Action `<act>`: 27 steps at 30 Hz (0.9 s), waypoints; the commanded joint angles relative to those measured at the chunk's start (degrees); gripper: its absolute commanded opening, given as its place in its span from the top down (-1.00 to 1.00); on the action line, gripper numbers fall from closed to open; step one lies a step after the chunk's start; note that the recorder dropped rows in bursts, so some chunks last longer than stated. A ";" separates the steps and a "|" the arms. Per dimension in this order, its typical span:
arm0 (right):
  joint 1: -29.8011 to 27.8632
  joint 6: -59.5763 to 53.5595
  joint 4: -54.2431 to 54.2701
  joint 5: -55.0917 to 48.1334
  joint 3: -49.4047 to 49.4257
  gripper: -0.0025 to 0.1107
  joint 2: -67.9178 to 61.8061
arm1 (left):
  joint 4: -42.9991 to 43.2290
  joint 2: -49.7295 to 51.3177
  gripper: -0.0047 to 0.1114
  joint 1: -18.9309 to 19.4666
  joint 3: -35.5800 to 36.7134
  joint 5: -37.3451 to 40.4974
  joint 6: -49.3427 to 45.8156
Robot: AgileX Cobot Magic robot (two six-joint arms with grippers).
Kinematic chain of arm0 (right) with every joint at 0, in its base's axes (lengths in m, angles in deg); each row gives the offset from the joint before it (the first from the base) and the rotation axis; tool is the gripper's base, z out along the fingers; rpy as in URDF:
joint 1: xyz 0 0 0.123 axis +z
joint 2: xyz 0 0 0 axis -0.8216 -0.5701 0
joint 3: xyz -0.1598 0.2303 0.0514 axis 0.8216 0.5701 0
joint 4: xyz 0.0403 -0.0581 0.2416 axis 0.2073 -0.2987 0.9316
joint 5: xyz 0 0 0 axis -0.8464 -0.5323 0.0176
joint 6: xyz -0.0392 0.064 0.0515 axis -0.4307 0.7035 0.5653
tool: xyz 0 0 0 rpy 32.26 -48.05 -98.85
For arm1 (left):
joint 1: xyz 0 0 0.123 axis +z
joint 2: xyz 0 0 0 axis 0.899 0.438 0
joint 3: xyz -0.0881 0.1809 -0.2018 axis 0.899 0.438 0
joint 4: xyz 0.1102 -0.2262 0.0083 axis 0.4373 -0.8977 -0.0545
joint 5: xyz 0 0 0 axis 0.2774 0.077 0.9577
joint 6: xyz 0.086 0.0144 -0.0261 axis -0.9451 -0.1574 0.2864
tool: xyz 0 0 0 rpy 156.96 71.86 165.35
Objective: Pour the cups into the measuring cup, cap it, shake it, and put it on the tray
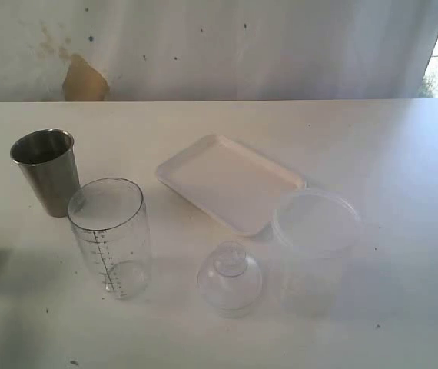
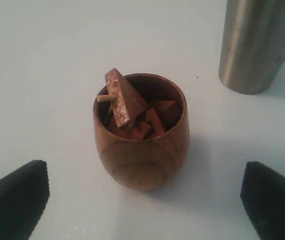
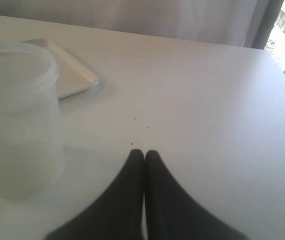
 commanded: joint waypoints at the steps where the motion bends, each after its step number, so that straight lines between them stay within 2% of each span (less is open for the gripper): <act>1: -0.16 -0.10 -0.25 0.17 0.28 0.96 0.00 | -1.14 7.16 -0.89 -0.13 0.34 -9.12 -0.18; 4: -0.16 -0.10 -0.25 0.17 0.28 0.96 0.00 | -1.14 11.64 -0.89 -0.13 0.34 -13.39 -0.30; 12: -0.16 -0.10 -0.25 0.17 0.28 0.96 0.00 | -1.14 23.10 -0.89 -0.13 -0.69 -17.38 -1.61; 21: -0.16 -0.10 -0.25 0.17 0.28 0.96 0.00 | -5.51 32.40 -0.89 -0.13 -5.52 -22.12 -1.61; 27: -0.16 -0.10 -0.25 0.17 0.28 0.96 0.00 | -5.51 36.28 -0.89 -0.13 -8.61 -23.68 -1.43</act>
